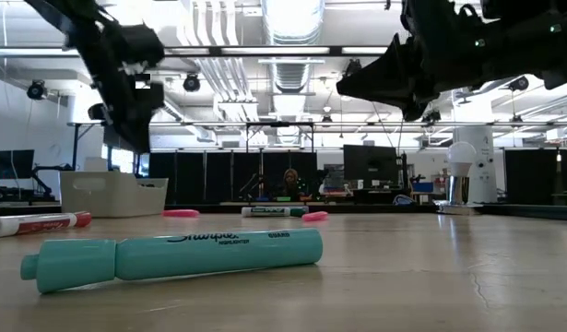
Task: Pick & Place Markers
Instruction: Put the green marker pen into the white bin
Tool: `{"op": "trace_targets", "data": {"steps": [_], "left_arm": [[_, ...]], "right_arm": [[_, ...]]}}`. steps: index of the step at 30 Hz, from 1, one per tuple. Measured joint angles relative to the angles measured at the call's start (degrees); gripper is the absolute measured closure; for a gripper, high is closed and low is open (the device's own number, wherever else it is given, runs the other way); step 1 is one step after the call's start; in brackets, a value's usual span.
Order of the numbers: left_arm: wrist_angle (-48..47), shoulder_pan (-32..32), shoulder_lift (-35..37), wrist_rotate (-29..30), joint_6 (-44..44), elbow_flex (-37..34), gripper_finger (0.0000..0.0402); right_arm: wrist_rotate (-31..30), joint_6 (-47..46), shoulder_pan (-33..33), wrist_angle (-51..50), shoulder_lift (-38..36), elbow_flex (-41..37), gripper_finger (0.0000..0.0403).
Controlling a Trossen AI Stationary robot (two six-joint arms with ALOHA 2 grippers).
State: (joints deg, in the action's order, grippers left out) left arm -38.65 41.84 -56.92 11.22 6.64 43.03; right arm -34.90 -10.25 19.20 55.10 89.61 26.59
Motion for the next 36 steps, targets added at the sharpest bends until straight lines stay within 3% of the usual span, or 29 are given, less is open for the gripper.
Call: {"op": "trace_targets", "data": {"steps": [5,9,14,19,22,28,36], "left_arm": [[12.7,-12.8,9.8,-5.8,3.3,-7.8,0.0333],[32.5,-24.5,14.5,-7.6,5.1,-18.0,0.0354],[61.8,-35.6,14.5,-7.6,0.2,-31.5,0.0374],[83.8,-39.9,13.1,-7.7,-4.6,-41.9,0.0394],[84.6,-39.9,13.5,-7.6,-4.7,-42.2,0.04],[84.7,-39.9,13.4,-7.6,-5.1,-41.0,0.0399],[84.5,-39.9,13.4,-7.6,-5.1,-41.1,0.0399]], "right_arm": [[0.2,-5.8,-3.4,-1.9,0.0,0.0,0.039],[2.6,-10.4,-9.3,-10.5,0.0,2.1,0.0378],[9.4,-10.2,-17.9,-28.2,0.0,9.9,0.034],[19.6,-4.3,-27.6,-44.7,0.0,19.4,0.0294],[24.6,-1.0,-32.8,-50.6,1.3,23.4,0.0273],[33.7,4.6,-38.3,-52.0,8.7,32.0,0.0251],[33.9,11.0,-41.5,-73.5,22.0,49.8,0.0248]]}}
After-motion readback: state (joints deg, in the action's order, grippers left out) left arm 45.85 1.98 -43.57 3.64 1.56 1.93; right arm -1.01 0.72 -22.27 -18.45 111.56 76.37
